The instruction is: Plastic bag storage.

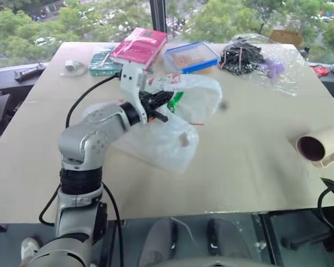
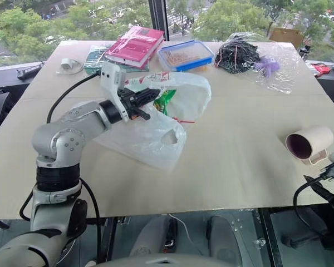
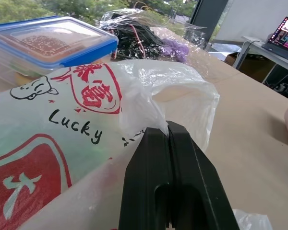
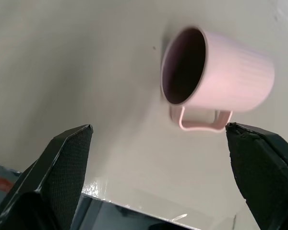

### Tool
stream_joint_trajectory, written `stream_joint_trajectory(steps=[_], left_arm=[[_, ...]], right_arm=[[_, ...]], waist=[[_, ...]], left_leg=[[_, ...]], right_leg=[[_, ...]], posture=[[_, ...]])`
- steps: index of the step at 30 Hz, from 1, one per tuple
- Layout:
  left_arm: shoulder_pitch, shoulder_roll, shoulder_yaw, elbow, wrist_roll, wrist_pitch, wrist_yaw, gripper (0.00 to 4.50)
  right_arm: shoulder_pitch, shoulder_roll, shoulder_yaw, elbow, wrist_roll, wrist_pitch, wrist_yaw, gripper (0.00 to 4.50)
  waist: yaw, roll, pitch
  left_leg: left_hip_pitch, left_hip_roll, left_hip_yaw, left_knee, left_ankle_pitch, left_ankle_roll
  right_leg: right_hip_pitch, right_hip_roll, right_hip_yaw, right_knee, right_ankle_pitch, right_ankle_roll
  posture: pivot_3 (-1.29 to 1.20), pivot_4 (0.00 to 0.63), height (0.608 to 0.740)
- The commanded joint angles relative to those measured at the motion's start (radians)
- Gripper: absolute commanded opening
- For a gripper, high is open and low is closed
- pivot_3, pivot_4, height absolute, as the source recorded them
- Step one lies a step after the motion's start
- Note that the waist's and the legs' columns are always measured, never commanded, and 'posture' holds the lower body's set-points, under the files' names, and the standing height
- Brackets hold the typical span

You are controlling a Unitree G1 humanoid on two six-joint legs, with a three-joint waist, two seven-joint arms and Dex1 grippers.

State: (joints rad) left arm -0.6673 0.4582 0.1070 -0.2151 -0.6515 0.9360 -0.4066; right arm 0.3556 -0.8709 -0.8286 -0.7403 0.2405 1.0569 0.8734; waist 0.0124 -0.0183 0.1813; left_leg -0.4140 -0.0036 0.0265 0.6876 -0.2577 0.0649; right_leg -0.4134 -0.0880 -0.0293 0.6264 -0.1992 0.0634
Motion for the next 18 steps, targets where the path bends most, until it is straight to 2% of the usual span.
stream_joint_trajectory(steps=[1, 4, 10, 12, 14, 18], left_arm=[[-0.015, 0.001, 0.007, -0.044, 0.001, -0.009, 0.001, 0.0], [-0.017, 0.004, 0.014, -0.056, 0.0, 0.001, 0.01, 0.0], [-0.003, 0.02, 0.031, -0.086, -0.003, 0.017, 0.026, 0.0], [0.003, 0.023, 0.035, -0.096, -0.005, 0.021, 0.029, 0.0], [0.006, 0.024, 0.038, -0.102, -0.006, 0.025, 0.033, 0.0], [0.005, 0.03, 0.042, -0.104, -0.004, 0.026, 0.035, 0.0]], right_arm=[[-0.063, -0.018, 0.094, 0.149, -0.042, -0.064, -0.086, 4.49], [-0.111, -0.046, 0.217, 0.318, -0.093, -0.173, -0.123, 4.49], [-0.221, -0.056, 0.371, 0.582, -0.129, -0.324, -0.15, 4.49], [-0.258, -0.056, 0.411, 0.647, -0.144, -0.387, -0.158, 3.97], [-0.284, -0.058, 0.449, 0.702, -0.156, -0.441, -0.159, 3.19], [-0.328, -0.044, 0.493, 0.757, -0.159, -0.509, -0.162, 1.28]], waist=[[0.002, 0.0, 0.0], [0.004, 0.0, 0.0], [0.002, 0.0, 0.0], [0.001, 0.0, 0.0], [0.001, 0.001, 0.0], [0.001, 0.001, 0.0]], left_leg=[[0.0, 0.0, 0.0, 0.0, 0.0, 0.0], [-0.001, -0.001, -0.001, -0.001, 0.0, -0.001], [-0.002, -0.002, 0.0, -0.002, 0.002, -0.003], [-0.001, -0.002, 0.0, -0.002, 0.002, -0.003], [-0.001, -0.002, 0.0, -0.002, 0.002, -0.003], [0.0, -0.002, 0.0, -0.001, 0.001, -0.002]], right_leg=[[0.0, 0.0, 0.0, 0.0, 0.0, 0.0], [0.0, 0.0, 0.0, 0.0, 0.0, -0.001], [-0.001, -0.001, 0.001, -0.001, 0.002, 0.003], [-0.001, -0.001, 0.001, -0.001, 0.002, 0.003], [-0.001, 0.0, 0.001, 0.0, 0.002, 0.004], [0.0, 0.0, 0.001, 0.0, 0.002, 0.004]], posture=[[0.0, 0.15, 0.74], [0.0, 0.15, 0.74], [0.0, 0.15, 0.74], [0.0, 0.15, 0.74], [0.0, 0.15, 0.74], [0.0, 0.15, 0.74]])
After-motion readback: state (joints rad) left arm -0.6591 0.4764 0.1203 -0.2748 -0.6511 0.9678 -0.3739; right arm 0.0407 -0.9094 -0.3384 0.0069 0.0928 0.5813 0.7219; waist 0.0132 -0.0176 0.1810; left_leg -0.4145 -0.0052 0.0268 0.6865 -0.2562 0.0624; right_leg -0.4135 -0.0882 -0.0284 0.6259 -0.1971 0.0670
